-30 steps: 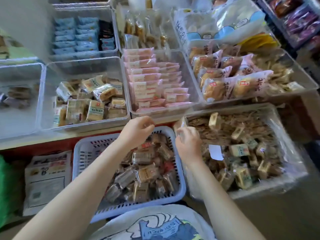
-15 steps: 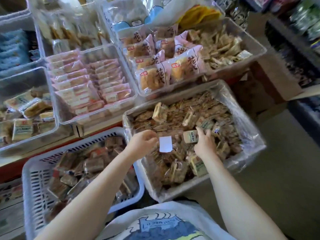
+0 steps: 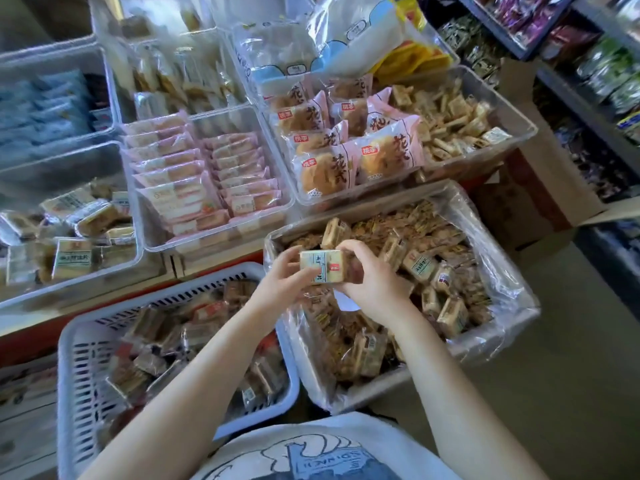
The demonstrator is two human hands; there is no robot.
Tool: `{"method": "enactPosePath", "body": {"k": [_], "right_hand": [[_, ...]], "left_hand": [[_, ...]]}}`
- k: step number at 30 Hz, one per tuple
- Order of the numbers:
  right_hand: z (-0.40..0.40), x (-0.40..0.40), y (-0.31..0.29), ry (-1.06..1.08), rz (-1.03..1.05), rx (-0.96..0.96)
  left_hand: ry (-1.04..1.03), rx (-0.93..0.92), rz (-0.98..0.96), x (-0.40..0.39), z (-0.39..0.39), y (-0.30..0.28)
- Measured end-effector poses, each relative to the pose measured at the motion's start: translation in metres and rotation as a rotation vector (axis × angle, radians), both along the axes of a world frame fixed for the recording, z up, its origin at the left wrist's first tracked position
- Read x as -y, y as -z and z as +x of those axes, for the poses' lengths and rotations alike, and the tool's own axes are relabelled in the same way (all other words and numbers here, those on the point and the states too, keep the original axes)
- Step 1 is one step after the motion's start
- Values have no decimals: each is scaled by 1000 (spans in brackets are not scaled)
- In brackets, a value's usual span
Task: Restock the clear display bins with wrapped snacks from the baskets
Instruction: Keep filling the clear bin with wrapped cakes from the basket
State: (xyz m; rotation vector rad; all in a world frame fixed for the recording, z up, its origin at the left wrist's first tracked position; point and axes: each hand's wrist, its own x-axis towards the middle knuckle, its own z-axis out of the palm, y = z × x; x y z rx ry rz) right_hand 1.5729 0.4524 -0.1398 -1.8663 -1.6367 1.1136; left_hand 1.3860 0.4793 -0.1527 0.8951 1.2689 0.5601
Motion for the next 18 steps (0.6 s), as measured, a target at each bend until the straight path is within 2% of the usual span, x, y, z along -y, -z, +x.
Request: {"method": "enactPosePath", "body": {"k": [3,6,11,14,16,18], "right_hand": [[-53,-15,-17,-107,-8,-123],[-120,-29,-25,-186,-49,-182],[-241,-52,-23,-262,-66,-111],[-311,-76,-11,-251,7,-53],[-353,-97,3,-251,85,47],[-387,-119,21,-275,156,237]], "left_hand": [[-143,292,-133,-2,-48,-15],[-262,354,-137,-3,-114,-19],[-560,219,-74,-4,-244,-15],[-701,125,-26,-5,-318,-15],[-733,89,26,-13,-357,-18],[-750,17,105,-29,-388,-23]]}}
